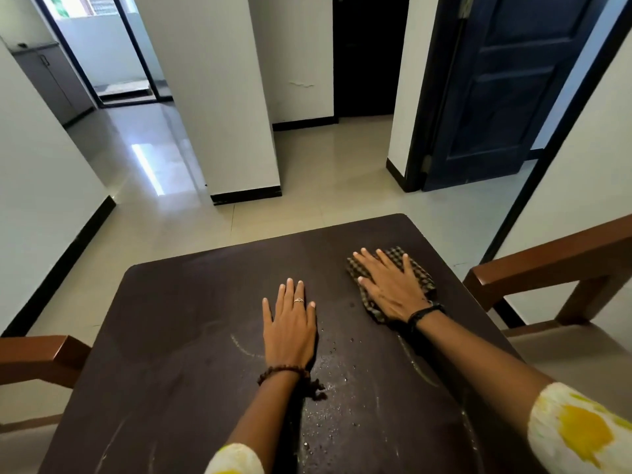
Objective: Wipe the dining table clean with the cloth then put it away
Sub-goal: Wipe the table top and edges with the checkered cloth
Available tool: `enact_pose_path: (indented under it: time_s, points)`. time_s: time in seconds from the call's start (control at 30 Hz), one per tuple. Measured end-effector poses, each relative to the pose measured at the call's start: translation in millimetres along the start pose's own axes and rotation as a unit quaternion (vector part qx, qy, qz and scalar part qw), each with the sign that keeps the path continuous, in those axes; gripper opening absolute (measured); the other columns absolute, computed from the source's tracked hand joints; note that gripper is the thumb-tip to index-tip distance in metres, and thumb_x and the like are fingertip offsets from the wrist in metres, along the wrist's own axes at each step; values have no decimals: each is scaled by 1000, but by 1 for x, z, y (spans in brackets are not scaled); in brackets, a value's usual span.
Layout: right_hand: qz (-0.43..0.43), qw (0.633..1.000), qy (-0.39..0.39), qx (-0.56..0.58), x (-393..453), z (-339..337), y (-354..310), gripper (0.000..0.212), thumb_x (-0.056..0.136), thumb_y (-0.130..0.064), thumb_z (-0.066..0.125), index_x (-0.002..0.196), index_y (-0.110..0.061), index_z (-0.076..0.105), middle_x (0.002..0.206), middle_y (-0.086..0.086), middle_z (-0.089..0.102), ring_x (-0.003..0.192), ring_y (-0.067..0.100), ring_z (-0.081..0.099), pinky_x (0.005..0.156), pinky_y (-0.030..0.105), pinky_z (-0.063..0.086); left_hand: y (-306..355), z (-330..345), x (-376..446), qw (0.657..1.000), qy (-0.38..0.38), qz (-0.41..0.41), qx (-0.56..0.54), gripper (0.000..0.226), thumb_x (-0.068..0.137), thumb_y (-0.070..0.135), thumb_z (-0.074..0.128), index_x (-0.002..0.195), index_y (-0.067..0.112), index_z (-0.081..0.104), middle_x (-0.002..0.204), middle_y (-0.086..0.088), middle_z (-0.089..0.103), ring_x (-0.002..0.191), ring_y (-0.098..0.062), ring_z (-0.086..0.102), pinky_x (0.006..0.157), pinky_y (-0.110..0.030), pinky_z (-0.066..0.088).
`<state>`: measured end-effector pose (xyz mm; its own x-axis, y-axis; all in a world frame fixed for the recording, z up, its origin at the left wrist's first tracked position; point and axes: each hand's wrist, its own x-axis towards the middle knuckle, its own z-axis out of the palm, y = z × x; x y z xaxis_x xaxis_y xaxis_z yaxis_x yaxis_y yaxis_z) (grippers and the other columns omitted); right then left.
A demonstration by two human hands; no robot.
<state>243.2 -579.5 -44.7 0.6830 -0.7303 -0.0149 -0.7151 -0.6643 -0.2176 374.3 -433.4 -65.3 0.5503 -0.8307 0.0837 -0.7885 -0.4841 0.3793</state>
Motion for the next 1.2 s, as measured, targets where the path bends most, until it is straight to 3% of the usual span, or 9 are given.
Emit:
enact_pose_path:
  time_s: [0.33,0.6,0.73,0.9,1.2]
  points:
    - [0,999,-18,30,103,9,-41,52,99,-36,28,148,-24,17,158,-6,11,145,19,5,113,60,-6,-1,4,2,999,12,-5,32,49,99,37,14,145,27,2,153,9,-3,139,-5,-8,112,-34,-10]
    - [-188,979,-70,32,108,5,-35,51,100,-34,29,148,-28,14,158,-5,10,145,17,6,115,56,-5,3,2,5,1000,6,-13,16,45,98,38,16,138,35,-5,144,18,-11,131,5,-13,113,-31,-10]
    - [-95,993,-15,65,128,-8,17,48,98,-30,34,145,-26,26,155,-1,22,143,19,16,114,56,-1,2,2,6,1000,9,-13,16,44,98,39,18,135,38,-5,144,20,-9,131,6,-12,112,-29,-10]
    - [24,998,6,51,137,-15,75,50,97,-33,33,146,-26,23,157,-1,17,144,21,12,115,57,-1,1,2,7,1000,10,-11,10,43,98,38,19,136,38,-1,143,20,-6,131,5,-10,112,-29,-9]
    - [-4,1000,-9,-22,-22,-13,77,64,94,-55,19,149,-28,0,158,-5,-2,145,17,-3,113,52,-6,0,5,6,1000,12,-11,9,47,98,37,21,143,32,7,144,18,-4,132,4,-7,113,-32,-7]
